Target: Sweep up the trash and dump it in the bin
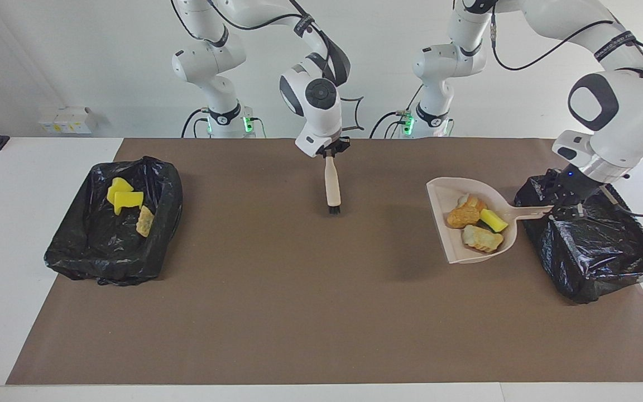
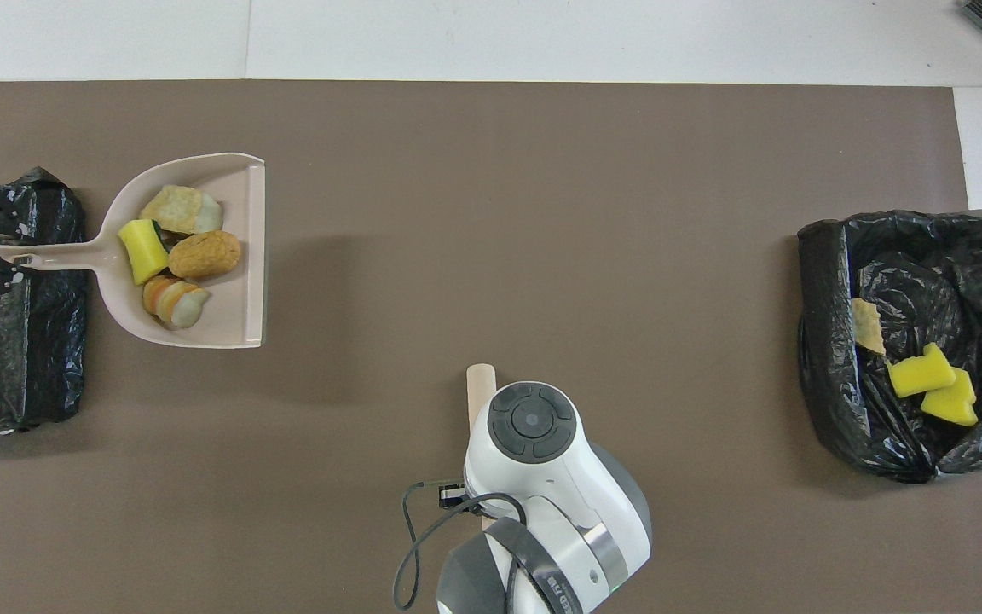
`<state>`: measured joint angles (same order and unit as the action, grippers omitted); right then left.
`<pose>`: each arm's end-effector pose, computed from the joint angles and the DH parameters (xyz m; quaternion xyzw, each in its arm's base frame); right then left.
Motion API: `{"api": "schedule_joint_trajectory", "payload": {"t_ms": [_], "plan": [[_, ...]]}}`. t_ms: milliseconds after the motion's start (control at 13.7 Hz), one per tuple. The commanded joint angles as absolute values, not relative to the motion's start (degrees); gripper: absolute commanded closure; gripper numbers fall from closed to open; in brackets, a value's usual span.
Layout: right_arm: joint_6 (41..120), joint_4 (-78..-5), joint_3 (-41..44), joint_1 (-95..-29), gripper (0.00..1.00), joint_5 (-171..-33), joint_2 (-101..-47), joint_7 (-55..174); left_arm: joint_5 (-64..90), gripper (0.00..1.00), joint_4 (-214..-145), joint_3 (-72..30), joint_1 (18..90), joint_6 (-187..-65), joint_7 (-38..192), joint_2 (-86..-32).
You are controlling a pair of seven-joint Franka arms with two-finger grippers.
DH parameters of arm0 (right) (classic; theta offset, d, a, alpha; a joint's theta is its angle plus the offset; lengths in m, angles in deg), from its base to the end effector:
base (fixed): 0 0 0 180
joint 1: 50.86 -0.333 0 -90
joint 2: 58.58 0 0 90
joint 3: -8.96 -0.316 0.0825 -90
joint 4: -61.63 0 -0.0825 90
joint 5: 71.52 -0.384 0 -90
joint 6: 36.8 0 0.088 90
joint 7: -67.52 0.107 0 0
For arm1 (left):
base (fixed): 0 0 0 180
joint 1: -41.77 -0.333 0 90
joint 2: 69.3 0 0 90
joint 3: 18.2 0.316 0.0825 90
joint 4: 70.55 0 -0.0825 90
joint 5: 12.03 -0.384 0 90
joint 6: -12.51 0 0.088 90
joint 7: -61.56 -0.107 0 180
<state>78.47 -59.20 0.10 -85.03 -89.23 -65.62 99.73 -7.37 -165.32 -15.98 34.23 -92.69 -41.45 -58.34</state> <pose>0.3820 0.3801 0.3456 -0.9840 -0.0128 0.1716 0.0452 0.6125 0.0971 0.4953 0.6939 -0.7192 0.0271 0.0234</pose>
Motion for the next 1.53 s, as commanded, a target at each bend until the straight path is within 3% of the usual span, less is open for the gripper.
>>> {"api": "schedule_joint_trajectory", "payload": {"t_ms": [0,219,365,438,510,583,1021,1458], "plan": [[80.52,-59.30,0.26,-85.14,1.00,-90.68,-66.57,101.00,-9.73,1.00,-162.84,-16.27,29.92,-90.94,-45.31,-57.88],[81.41,-59.30,0.26,-85.05,0.96,-90.68,-67.37,100.92,-12.98,1.00,-161.52,-16.27,25.52,-91.02,-48.30,-57.35],[81.41,-59.30,0.26,-85.05,0.78,-90.68,-67.46,100.74,-15.53,1.00,-159.86,-16.27,22.10,-91.72,-49.79,-56.56],[81.41,-59.04,0.26,-85.05,0.63,-90.59,-67.64,100.65,-16.50,1.00,-159.15,-16.27,21.39,-92.34,-51.54,-56.04],[81.41,-58.78,0.26,-85.05,0.08,-90.59,-67.81,99.87,-16.95,1.00,-157.84,-16.27,20.08,-92.95,-53.91,-55.33],[81.50,-58.17,0.26,-85.14,0.00,-90.59,-68.07,99.69,-17.21,1.00,-157.13,-16.27,18.85,-94.26,-55.06,-54.98],[78.60,-54.30,0.78,-83.04,0.00,-90.41,-65.37,99.60,-32.48,1.00,-157.38,-16.18,17.16,-105.77,-53.85,-54.71],[59.20,-43.94,0.96,-71.80,0.00,-89.45,-61.31,89.34,-51.99,1.00,-158.87,-16.00,17.34,-110.80,-40.85,-55.06]]}}
